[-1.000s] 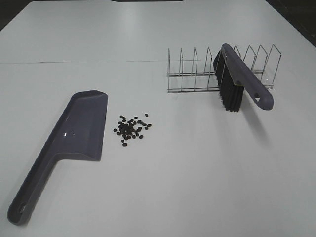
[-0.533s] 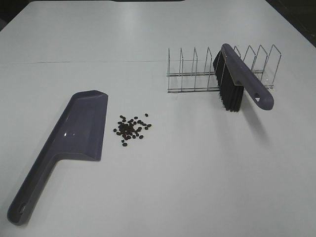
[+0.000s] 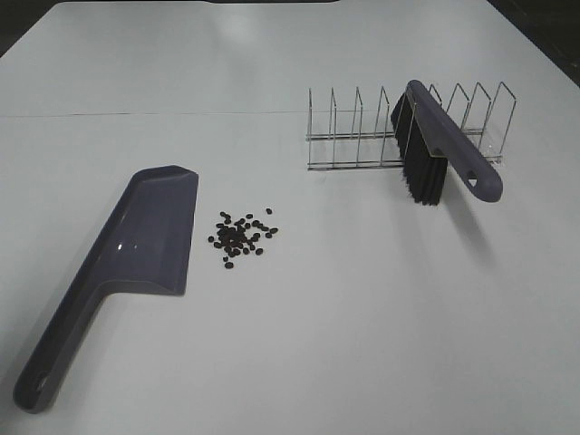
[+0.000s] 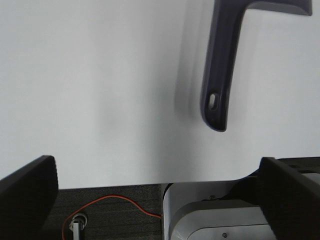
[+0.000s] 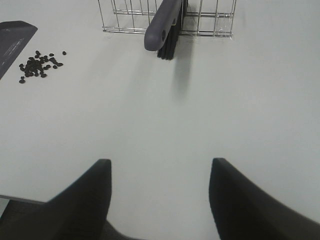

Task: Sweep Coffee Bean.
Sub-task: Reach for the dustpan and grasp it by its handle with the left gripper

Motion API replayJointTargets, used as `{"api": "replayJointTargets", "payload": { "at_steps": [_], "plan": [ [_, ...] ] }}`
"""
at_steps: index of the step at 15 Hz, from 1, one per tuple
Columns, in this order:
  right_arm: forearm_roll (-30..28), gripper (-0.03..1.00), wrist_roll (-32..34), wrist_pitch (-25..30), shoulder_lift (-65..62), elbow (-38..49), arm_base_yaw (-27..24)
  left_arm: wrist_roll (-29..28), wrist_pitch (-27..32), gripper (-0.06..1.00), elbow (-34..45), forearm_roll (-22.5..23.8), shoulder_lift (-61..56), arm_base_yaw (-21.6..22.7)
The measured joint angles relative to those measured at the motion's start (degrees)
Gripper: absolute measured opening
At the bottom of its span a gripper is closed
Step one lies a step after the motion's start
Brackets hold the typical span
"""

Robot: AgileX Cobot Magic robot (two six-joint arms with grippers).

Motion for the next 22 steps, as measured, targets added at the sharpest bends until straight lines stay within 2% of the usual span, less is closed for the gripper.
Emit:
{"api": "replayJointTargets", "payload": {
  "at_steps": [3, 7, 8, 13, 20, 22],
  "plan": [
    [0.0, 0.53, 0.0, 0.0, 0.0, 0.0, 0.0, -6.47, -3.09, 0.99, -2.18, 2.23, 9.97, -5.96],
    [0.0, 0.53, 0.0, 0.0, 0.0, 0.0, 0.0, -7.68, -7.68, 0.99, -6.02, 2.06, 22.75, -10.08],
    [0.0, 0.53, 0.0, 0.0, 0.0, 0.0, 0.0, -7.68, -9.05, 0.99, -7.91, 0.17, 27.27, -11.46],
    [0.0, 0.53, 0.0, 0.0, 0.0, 0.0, 0.0, -8.94, -17.07, 0.99, -8.25, -0.34, 37.3, -12.32],
    [0.0, 0.53, 0.0, 0.0, 0.0, 0.0, 0.0, -9.0, -21.37, 0.78, -13.75, 1.15, 49.5, -12.32],
    [0.0, 0.53, 0.0, 0.0, 0.0, 0.0, 0.0, -8.25, -22.12, 0.77, -13.92, 1.15, 51.22, -12.32]
  ]
}}
